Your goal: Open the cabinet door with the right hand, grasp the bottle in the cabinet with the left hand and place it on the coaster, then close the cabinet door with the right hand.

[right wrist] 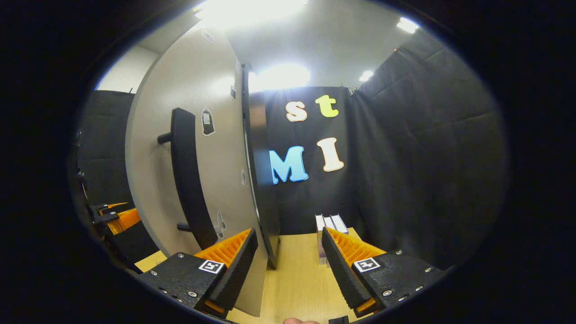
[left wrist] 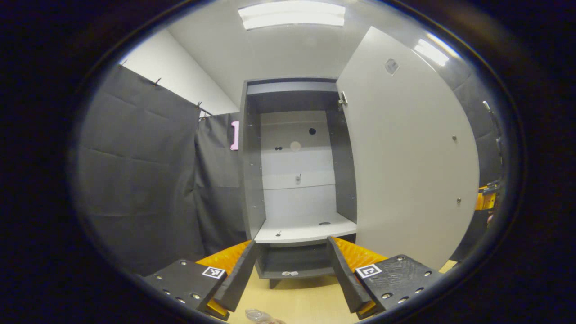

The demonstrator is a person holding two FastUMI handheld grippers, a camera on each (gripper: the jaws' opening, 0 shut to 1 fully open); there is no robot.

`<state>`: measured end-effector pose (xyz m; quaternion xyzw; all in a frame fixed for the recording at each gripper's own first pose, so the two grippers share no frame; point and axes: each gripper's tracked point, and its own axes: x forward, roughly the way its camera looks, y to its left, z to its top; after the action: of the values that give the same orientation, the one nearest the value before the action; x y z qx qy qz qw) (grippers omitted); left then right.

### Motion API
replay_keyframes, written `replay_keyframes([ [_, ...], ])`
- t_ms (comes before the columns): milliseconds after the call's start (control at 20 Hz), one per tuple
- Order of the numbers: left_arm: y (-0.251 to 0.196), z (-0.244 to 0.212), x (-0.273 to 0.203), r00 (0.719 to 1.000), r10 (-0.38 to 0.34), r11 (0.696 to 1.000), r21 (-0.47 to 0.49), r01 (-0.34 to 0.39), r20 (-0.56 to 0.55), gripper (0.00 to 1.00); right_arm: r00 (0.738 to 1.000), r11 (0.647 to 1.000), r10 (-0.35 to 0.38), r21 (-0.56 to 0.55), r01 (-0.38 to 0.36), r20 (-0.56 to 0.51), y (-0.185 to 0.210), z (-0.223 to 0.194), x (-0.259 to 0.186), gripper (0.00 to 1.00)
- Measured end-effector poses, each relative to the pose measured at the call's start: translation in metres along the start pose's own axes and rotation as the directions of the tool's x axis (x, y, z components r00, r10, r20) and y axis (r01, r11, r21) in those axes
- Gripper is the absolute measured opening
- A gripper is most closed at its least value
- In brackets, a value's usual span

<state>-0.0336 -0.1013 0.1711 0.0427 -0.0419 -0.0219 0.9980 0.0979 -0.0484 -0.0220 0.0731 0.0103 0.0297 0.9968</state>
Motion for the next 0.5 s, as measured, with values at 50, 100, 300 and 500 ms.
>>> replay_keyframes([
  [50,-0.003,0.000,0.004,1.000,-0.015,1.000,0.007,0.015,0.003,0.93,1.000,1.000,0.004,-0.010,-0.004,0.008,0.004,0.003,0.000,0.89],
  [100,-0.005,0.000,0.007,1.000,-0.020,1.000,0.016,0.020,-0.001,0.93,1.000,1.000,-0.004,-0.026,0.004,0.015,0.005,0.007,-0.001,0.89],
  [300,-0.010,0.000,0.016,0.998,-0.063,0.998,0.011,0.064,-0.009,0.94,0.998,0.995,-0.041,-0.087,0.045,0.044,0.008,0.016,-0.004,0.87],
  [500,0.002,-0.002,0.027,0.998,-0.062,0.997,0.051,0.063,-0.026,0.93,0.998,0.991,-0.054,-0.122,0.059,0.043,0.021,0.016,-0.006,0.88],
])
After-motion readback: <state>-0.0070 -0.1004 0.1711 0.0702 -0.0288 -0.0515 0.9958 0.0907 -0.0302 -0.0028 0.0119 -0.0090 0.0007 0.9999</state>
